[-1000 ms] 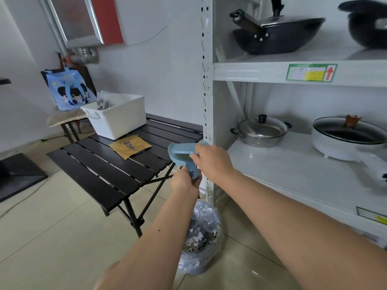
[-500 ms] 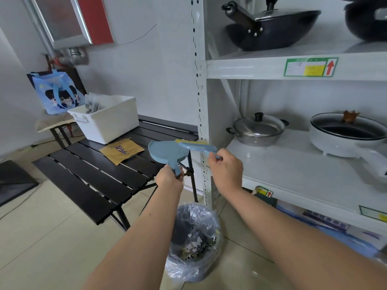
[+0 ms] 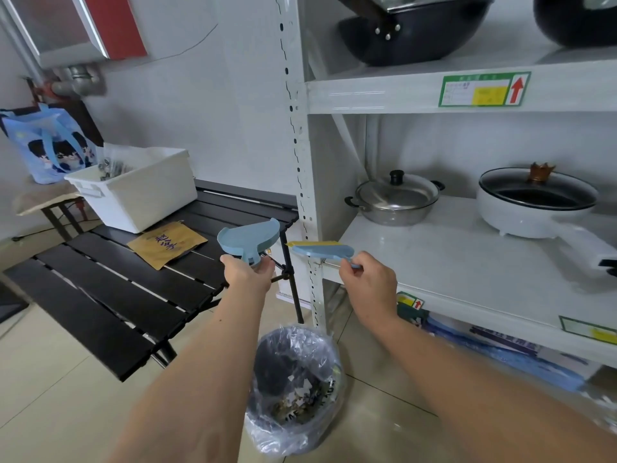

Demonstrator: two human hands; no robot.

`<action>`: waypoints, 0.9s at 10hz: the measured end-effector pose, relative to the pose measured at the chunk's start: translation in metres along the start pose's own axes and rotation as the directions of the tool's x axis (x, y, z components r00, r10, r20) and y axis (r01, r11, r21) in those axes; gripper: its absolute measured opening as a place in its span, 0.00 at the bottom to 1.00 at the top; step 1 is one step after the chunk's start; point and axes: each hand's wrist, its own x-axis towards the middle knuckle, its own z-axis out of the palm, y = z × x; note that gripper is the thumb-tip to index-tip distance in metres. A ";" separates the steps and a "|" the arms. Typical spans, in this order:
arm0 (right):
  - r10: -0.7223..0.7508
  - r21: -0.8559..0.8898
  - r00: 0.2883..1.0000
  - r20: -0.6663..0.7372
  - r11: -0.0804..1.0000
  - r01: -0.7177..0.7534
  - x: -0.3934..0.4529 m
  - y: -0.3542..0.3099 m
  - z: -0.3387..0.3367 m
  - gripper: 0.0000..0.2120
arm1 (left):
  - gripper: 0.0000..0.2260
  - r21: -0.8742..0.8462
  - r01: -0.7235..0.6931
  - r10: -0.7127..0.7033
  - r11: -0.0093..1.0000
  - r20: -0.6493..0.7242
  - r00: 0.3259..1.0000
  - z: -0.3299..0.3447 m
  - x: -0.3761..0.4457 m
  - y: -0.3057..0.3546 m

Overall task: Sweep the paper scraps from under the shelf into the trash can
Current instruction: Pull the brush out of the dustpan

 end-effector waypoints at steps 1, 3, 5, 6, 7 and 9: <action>0.000 0.007 1.000 -0.003 1.000 0.000 -0.004 -0.001 -0.004 0.15 | 0.30 -0.005 0.072 -0.072 0.997 0.064 0.995 -0.006 -0.013 -0.008; 0.048 0.002 0.999 -0.005 0.999 -0.048 -0.018 0.000 -0.025 0.16 | 0.27 0.313 0.059 -0.088 0.948 0.080 0.993 -0.014 -0.060 -0.058; 0.132 -0.050 0.991 -0.024 0.990 -0.133 -0.042 0.019 -0.051 0.16 | 0.22 0.420 0.146 -0.217 0.896 0.128 0.968 -0.018 -0.098 -0.121; 0.189 -0.059 0.982 -0.027 0.980 -0.191 -0.053 0.035 -0.063 0.15 | 0.21 0.460 0.161 -0.271 0.873 0.185 0.945 -0.023 -0.110 -0.154; 0.230 -0.075 0.973 -0.020 0.970 -0.231 -0.063 0.054 -0.073 0.14 | 0.22 0.462 0.202 -0.348 0.864 0.256 0.902 -0.030 -0.102 -0.188; 0.360 -0.155 0.932 0.039 0.924 -0.350 -0.071 0.116 -0.081 0.14 | 0.23 0.454 0.347 -0.469 0.820 0.186 0.864 -0.051 -0.076 -0.255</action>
